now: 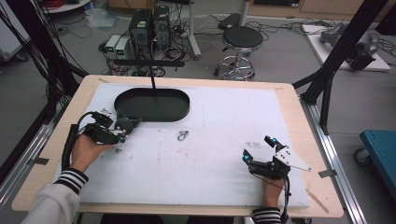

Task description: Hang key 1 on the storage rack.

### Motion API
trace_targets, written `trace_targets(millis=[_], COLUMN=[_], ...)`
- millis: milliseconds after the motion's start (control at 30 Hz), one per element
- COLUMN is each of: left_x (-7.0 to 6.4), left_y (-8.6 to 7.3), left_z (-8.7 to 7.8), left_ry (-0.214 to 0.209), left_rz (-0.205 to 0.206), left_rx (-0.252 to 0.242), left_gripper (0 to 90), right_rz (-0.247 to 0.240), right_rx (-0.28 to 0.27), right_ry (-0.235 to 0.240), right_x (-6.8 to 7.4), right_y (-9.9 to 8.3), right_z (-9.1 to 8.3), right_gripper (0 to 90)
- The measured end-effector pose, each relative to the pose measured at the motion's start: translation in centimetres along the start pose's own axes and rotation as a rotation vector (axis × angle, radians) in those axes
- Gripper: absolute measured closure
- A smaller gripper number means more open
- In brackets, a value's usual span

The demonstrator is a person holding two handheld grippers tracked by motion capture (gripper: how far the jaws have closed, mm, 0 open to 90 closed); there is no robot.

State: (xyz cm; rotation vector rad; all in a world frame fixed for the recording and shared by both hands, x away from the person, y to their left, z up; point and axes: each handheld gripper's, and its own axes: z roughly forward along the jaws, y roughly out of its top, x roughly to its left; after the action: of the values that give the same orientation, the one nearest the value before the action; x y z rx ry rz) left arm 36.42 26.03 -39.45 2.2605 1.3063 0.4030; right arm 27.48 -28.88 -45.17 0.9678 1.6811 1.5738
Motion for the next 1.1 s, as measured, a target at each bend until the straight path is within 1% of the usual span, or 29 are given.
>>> trace_targets(millis=[33, 67, 100, 167, 200, 233, 300, 333, 400, 467, 500, 533, 600, 633, 700, 767, 833, 867, 900, 933, 967, 1000, 1033, 1100], left_x=[0.0, 0.1, 0.1, 0.3, 0.4, 0.4, 0.4, 0.4, 0.3, 0.3, 0.2, 0.2, 0.3, 0.3, 0.3, 0.4, 0.4, 0.5, 0.5, 0.5, 0.6, 0.7, 0.7, 0.8], left_y=[0.0, -0.1, -0.1, -0.1, -0.2, -0.2, -0.1, 0.0, 0.2, 0.5, 0.8, 0.8, 1.1, 1.3, 1.6, 1.8, 2.1, 2.2, 2.2, 2.4, 2.4, 2.6, 2.7, 3.0], left_z=[-0.2, -0.5, -0.7, -1.2, -1.5, -1.7, -2.2, -2.5, -3.0, -3.6, -4.1, -4.1, -4.6, -4.9, -5.4, -5.9, -6.3, -6.6, -6.7, -6.9, -7.0, -7.3, -7.5, -7.8], left_ry=[-0.003, -0.004, -0.014, -0.021, -0.036, -0.053, -0.056, -0.062, -0.055, -0.058, -0.058, -0.058, -0.066, -0.063, -0.063, -0.062, -0.061, -0.063, -0.063, -0.059, -0.058, -0.07, -0.068, -0.067], left_rz=[-0.004, 0.001, -0.003, -0.001, -0.011, -0.021, -0.022, -0.015, -0.004, 0.001, 0.007, 0.007, 0.007, 0.008, 0.009, 0.014, 0.016, 0.014, 0.014, 0.015, 0.015, 0.006, 0.005, 0.006], left_rx=[-0.01, -0.031, -0.04, -0.074, -0.085, -0.108, -0.139, -0.153, -0.175, -0.199, -0.222, -0.222, -0.241, -0.253, -0.268, -0.286, -0.305, -0.316, -0.321, -0.326, -0.331, -0.344, -0.348, -0.353], left_gripper=[55.0, 55.0, 55.0, 54.9, 54.9, 54.9, 54.8, 54.8, 54.8, 54.8, 54.8, 54.8, 54.8, 54.8, 54.8, 54.8, 54.7, 54.6, 54.7, 54.7, 54.7, 54.7, 54.7, 54.7], right_rz=[0.0, 0.0, 0.0, 0.0, 0.003, 0.003, -0.004, -0.004, 0.004, 0.004, 0.001, 0.001, 0.001, 0.005, -0.004, -0.002, 0.006, -0.005, 0.007, 0.0, 0.003, 0.004, -0.003, 0.004], right_rx=[0.0, 0.0, 0.0, 0.0, 0.002, 0.002, -0.002, -0.002, 0.003, 0.003, 0.001, 0.001, 0.0, 0.004, -0.002, -0.001, 0.003, -0.002, 0.003, 0.001, 0.003, 0.003, -0.002, 0.003], right_ry=[0.0, 0.0, 0.0, 0.0, 0.0, 0.0, -0.002, -0.002, -0.001, -0.002, -0.002, -0.002, -0.003, -0.001, -0.003, -0.003, -0.001, -0.003, -0.001, -0.002, -0.001, 0.0, -0.003, -0.002], right_x=[0.0, 0.0, 0.0, 0.0, 0.0, 0.0, 0.0, 0.0, 0.1, 0.1, 0.0, 0.0, 0.0, 0.1, 0.0, 0.0, 0.1, 0.0, 0.1, 0.0, 0.1, 0.1, 0.0, 0.1], right_y=[0.0, 0.0, 0.0, 0.0, 0.0, 0.0, 0.0, 0.0, 0.0, 0.0, 0.0, 0.0, 0.0, 0.0, 0.0, 0.0, 0.0, 0.0, 0.0, 0.0, 0.0, 0.0, 0.0, 0.0], right_z=[0.0, 0.0, 0.0, 0.0, 0.0, 0.0, 0.0, 0.0, 0.0, 0.0, 0.0, 0.0, 0.0, 0.0, 0.0, 0.0, 0.0, 0.0, 0.0, 0.0, 0.0, 0.0, 0.0, 0.0], right_gripper=[1.2, 1.1, 1.1, 1.2, 1.1, 1.1, 1.1, 1.1, 1.1, 1.2, 1.2, 1.2, 1.2, 1.2, 1.1, 1.1, 1.2, 1.1, 1.2, 1.2, 1.1, 1.1, 1.1, 1.1])
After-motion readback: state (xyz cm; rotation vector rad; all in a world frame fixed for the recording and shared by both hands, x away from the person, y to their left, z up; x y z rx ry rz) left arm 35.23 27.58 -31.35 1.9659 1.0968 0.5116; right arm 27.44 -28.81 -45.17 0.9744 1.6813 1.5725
